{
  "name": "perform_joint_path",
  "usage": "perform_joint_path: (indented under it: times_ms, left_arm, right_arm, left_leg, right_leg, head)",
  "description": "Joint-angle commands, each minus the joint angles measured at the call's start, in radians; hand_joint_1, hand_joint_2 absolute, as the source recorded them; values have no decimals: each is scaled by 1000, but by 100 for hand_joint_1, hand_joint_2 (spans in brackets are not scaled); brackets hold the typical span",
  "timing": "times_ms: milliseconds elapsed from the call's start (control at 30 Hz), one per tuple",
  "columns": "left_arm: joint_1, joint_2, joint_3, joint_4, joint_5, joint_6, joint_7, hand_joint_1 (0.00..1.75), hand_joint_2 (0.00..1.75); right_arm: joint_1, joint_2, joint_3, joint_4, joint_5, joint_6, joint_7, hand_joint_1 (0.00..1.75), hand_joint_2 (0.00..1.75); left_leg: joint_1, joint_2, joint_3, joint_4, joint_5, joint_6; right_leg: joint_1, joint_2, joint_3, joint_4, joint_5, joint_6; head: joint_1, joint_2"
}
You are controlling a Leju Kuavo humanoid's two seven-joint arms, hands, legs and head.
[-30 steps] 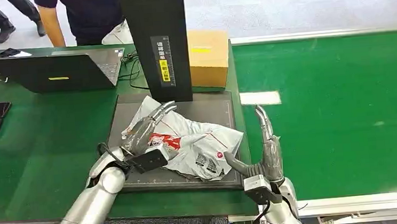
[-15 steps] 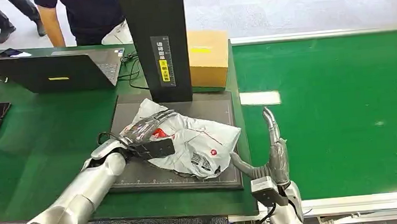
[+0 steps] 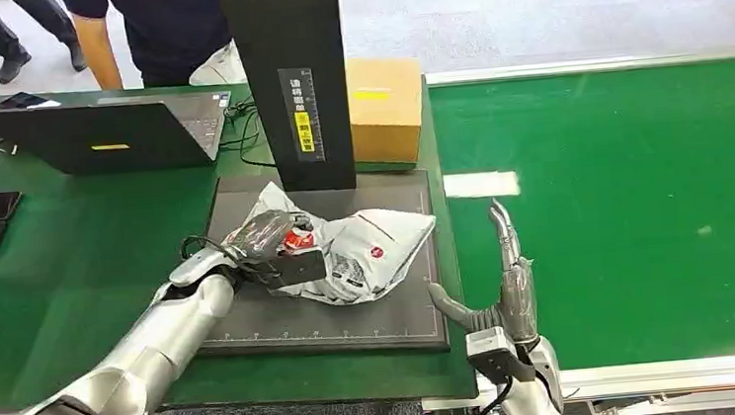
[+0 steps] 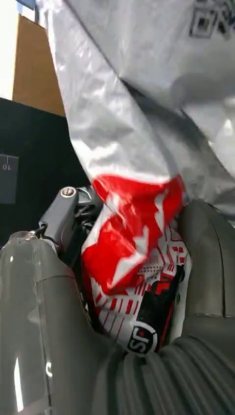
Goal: Moved the parcel from conveyor to table for the left to box.
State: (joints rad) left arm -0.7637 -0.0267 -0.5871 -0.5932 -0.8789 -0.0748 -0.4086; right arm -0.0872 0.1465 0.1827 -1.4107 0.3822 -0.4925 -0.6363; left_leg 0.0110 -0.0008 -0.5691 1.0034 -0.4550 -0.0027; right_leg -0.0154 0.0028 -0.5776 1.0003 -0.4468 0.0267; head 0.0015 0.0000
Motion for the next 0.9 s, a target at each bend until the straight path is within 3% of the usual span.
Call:
perform_joint_path:
  times_ms: [33,233,567,900]
  left_arm:
    - [5,19,-9,61,49,-29,-39,175,175]
    - [80,31,63,-104,129,-14,-100,175,175]
    - [200,6,319,-383,344,97,-228,175,175]
    - [281,-43,454,-542,400,219,-238,175,175]
  right_arm:
    - [-8,-10,-18,34,-7,-1,-3,0,175]
    - [2,-11,-21,26,-7,-7,-1,0,175]
    - [19,-3,-26,23,2,-25,-3,0,175]
    - [57,10,-37,-34,32,-25,17,0,175]
  left_leg:
    - [0,2,2,-2,1,0]
    - [0,2,2,-2,0,0]
    - [0,1,-2,-1,0,0]
    - [0,0,-4,0,0,0]
  right_leg:
    - [0,1,1,-2,1,-1]
    - [0,1,1,-1,0,-1]
    - [0,1,-3,0,0,-2]
    - [0,-1,-4,0,-1,-1]
  head:
    - [0,0]
    - [0,0]
    - [0,0]
    - [0,0]
